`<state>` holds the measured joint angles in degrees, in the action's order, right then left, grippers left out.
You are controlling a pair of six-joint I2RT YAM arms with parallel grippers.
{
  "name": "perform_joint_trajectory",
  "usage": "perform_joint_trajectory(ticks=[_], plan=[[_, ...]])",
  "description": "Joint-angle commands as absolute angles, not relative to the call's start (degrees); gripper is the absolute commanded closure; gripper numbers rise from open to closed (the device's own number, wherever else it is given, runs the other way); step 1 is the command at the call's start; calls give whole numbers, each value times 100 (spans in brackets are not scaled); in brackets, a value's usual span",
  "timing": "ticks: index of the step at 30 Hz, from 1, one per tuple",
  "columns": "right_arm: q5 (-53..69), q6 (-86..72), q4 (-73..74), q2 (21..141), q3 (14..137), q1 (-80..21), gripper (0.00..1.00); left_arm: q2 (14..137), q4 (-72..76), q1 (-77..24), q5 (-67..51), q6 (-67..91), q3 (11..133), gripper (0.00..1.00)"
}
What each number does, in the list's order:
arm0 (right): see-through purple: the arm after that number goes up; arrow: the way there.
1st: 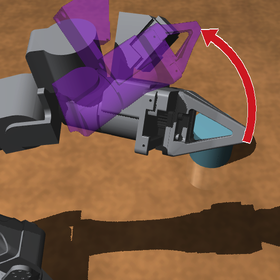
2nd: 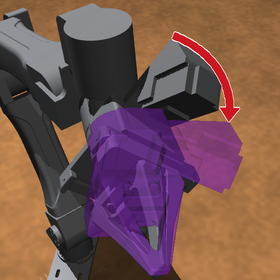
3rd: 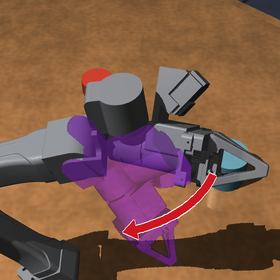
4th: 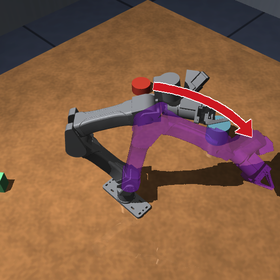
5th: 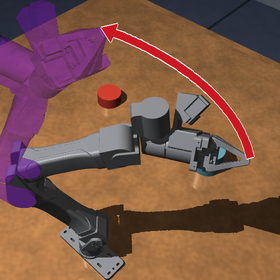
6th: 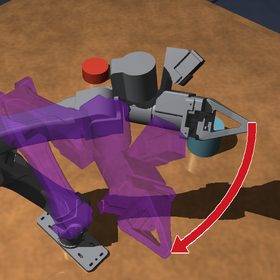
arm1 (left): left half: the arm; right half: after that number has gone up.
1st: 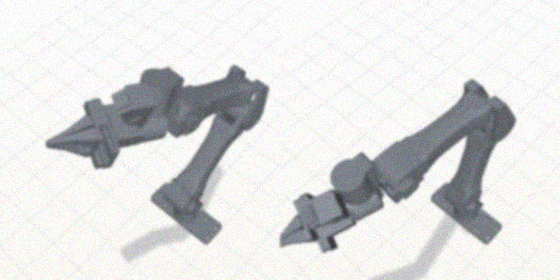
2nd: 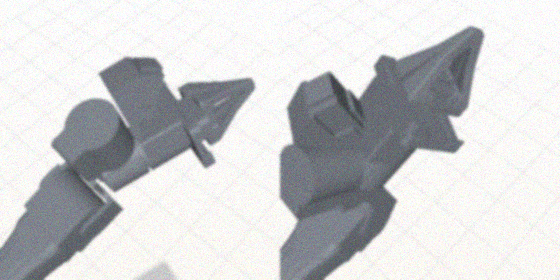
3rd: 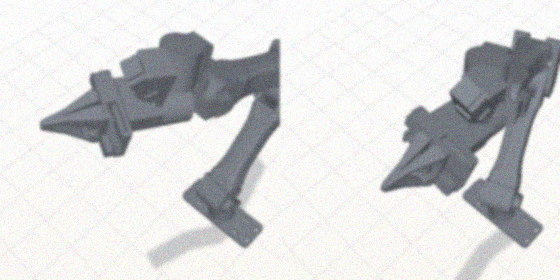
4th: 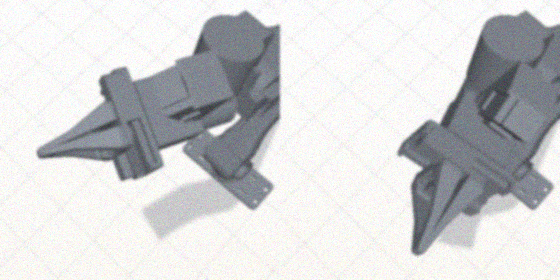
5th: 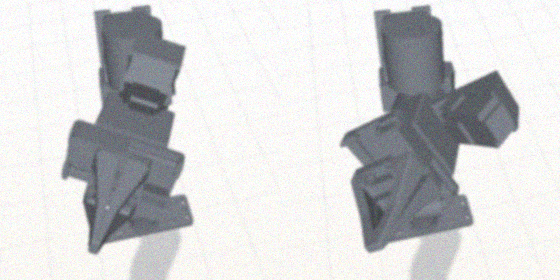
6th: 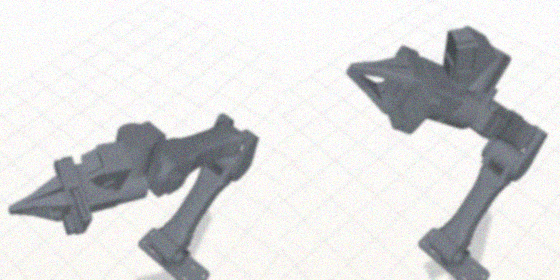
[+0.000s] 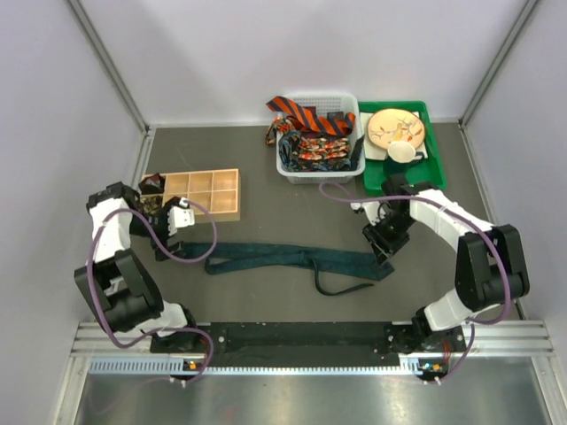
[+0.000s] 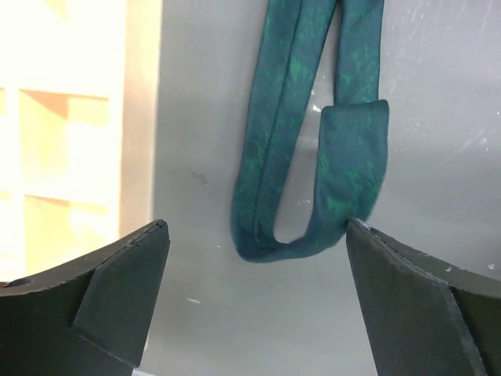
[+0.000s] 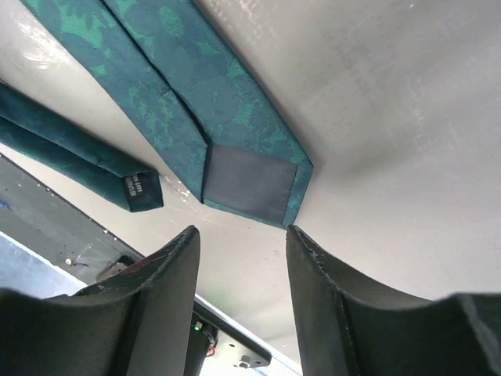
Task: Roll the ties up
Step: Flatten out the tie at the center of the board.
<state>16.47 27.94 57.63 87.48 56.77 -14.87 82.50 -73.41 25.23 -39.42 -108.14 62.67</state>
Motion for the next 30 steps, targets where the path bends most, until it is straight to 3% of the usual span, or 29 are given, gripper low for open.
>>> perform_joint_trajectory(ticks=[1,7,10,13,15,16,20,30], plan=[[1512,2707,5652,9016,5862,-1485,52,7770,-8297,2391,-4483,-11111,6495,1],[1424,2374,5309,9535,5915,-1494,53,7375,-7999,1277,-3658,-10477,6162,1],[1502,2268,5265,9834,5994,-1494,60,7234,-7674,1047,-3498,-10293,5933,2],[1451,2259,5230,10037,5977,-1512,74,7373,-7611,1002,-3349,-10204,5836,4],[1302,2294,5151,10037,5854,-1512,98,7488,-7568,1002,-3174,-10239,5766,6],[1022,2285,5107,10020,5810,-1503,100,7601,-7541,1011,-3129,-10248,5731,8],[502,2460,5115,9721,5582,-1222,100,7839,-7427,1011,-3172,-10090,5774,12],[-421,3831,5273,9878,6345,878,100,7857,-7427,642,-3568,-10073,5643,19]])
